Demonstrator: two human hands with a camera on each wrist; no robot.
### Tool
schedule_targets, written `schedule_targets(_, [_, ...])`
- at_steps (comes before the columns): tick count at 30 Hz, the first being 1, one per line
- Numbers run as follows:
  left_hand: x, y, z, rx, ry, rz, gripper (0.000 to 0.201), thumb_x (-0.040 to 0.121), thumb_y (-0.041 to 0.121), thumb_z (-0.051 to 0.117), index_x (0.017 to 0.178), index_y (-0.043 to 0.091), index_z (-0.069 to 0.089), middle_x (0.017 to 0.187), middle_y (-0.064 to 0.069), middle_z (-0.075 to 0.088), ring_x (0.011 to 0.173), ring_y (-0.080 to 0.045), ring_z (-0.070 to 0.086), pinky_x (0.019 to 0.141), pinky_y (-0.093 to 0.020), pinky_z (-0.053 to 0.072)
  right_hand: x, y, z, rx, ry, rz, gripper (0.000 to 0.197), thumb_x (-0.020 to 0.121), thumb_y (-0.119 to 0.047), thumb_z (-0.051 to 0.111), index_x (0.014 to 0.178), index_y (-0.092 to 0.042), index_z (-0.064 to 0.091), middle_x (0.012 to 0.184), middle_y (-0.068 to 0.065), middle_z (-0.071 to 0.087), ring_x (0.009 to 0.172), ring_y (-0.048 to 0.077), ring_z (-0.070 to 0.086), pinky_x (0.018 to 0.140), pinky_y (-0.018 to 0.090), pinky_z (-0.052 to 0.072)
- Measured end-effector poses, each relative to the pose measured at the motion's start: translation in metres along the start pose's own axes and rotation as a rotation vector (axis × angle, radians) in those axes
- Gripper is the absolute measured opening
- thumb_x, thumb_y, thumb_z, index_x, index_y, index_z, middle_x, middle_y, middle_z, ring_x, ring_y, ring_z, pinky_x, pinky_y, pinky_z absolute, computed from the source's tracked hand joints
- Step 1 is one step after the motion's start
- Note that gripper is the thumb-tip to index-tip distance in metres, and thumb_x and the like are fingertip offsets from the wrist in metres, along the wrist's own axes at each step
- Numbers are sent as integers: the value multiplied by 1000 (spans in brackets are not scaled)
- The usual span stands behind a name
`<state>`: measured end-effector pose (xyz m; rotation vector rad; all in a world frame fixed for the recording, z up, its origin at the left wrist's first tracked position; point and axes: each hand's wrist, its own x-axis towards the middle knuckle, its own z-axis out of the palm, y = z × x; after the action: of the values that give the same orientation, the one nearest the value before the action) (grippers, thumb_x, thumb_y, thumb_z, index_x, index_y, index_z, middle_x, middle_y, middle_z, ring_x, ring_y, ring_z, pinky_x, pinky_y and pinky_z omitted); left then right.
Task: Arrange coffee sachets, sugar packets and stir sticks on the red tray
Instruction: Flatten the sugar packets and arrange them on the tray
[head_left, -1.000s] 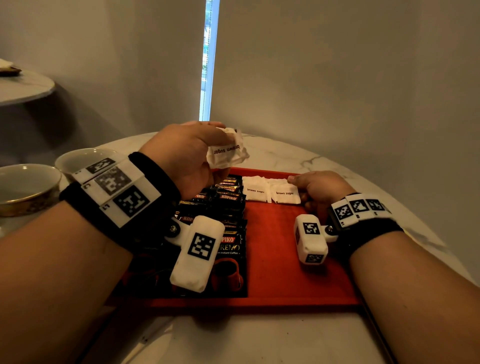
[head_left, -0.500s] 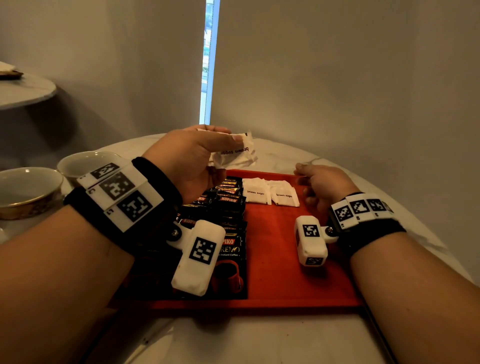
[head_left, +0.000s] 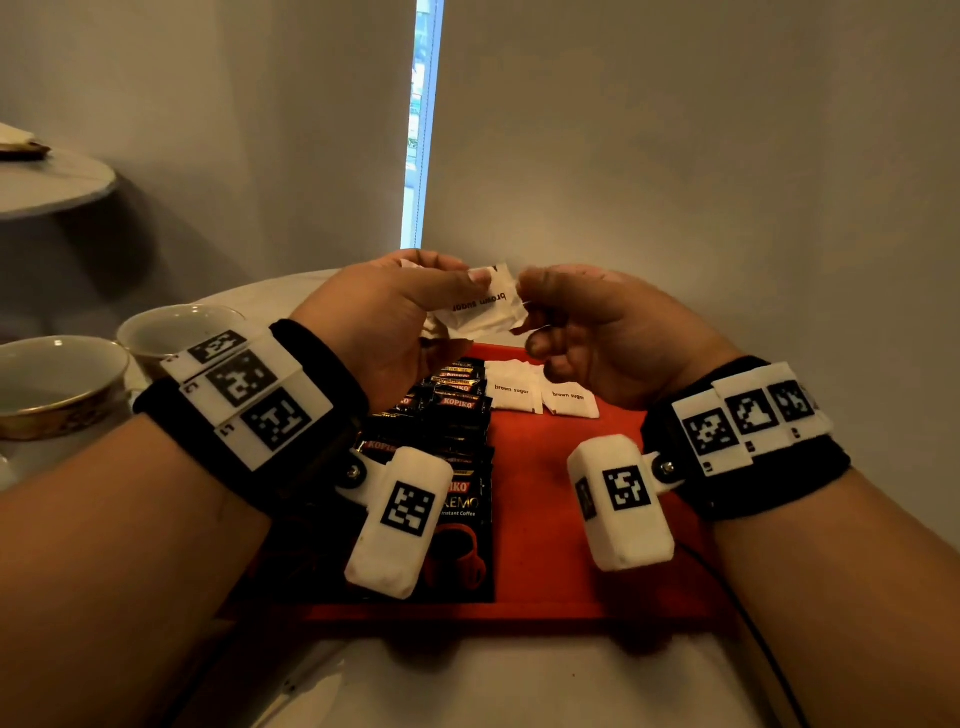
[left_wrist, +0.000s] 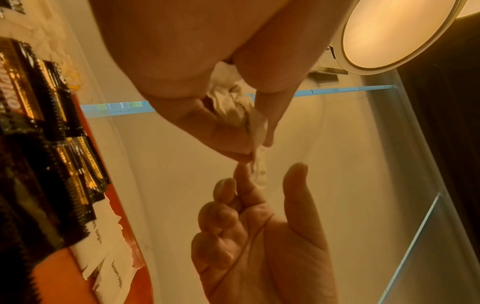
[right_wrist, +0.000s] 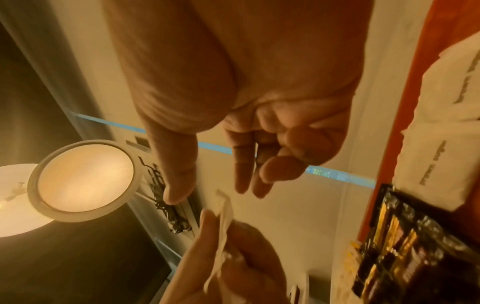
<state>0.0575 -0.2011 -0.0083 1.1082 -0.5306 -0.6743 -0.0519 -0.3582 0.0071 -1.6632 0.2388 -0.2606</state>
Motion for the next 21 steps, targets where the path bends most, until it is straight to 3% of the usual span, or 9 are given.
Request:
schedule_targets(4, [-2, 1, 2, -26, -19, 20, 13, 89, 8, 67, 84, 15, 56, 72, -2, 69, 60, -14, 69, 44, -20, 48, -4, -1, 13, -45, -17, 2, 26, 73, -20, 80, 93, -10, 66, 79, 5, 64, 60, 13, 48, 52, 24, 33])
schedule_targets(7, [-2, 3, 2, -33, -26, 12, 10, 89, 9, 66, 88, 13, 57, 82, -7, 69, 61, -15, 70, 46, -21, 50, -4, -1, 17, -36, 3, 0, 22, 72, -17, 73, 91, -9, 65, 75, 5, 64, 61, 14, 47, 52, 24, 32])
schedule_targets(13, [4, 0, -2, -2, 9, -42, 9, 89, 17, 67, 94, 14, 60, 102, -13, 68, 85, -27, 68, 50, -26, 52, -3, -1, 19, 6, 92, -24, 3, 91, -6, 60, 90, -8, 60, 77, 6, 66, 63, 16, 54, 55, 26, 36])
schedule_targets(17, [5, -1, -3, 35, 20, -50, 10, 84, 23, 71, 89, 18, 64, 90, -2, 62, 75, -16, 57, 51, -24, 45, -1, -1, 19, 123, 161, -80, 7, 94, -3, 51, 94, -7, 57, 85, 11, 66, 66, 17, 66, 53, 26, 50])
schedule_targets(21, [3, -1, -2, 55, -25, -67, 21, 73, 22, 76, 92, 18, 67, 93, -2, 58, 72, -13, 52, 49, -22, 43, -1, 0, 20, 138, 168, -117, 12, 95, -1, 49, 97, -7, 59, 84, 8, 64, 66, 14, 64, 52, 26, 52])
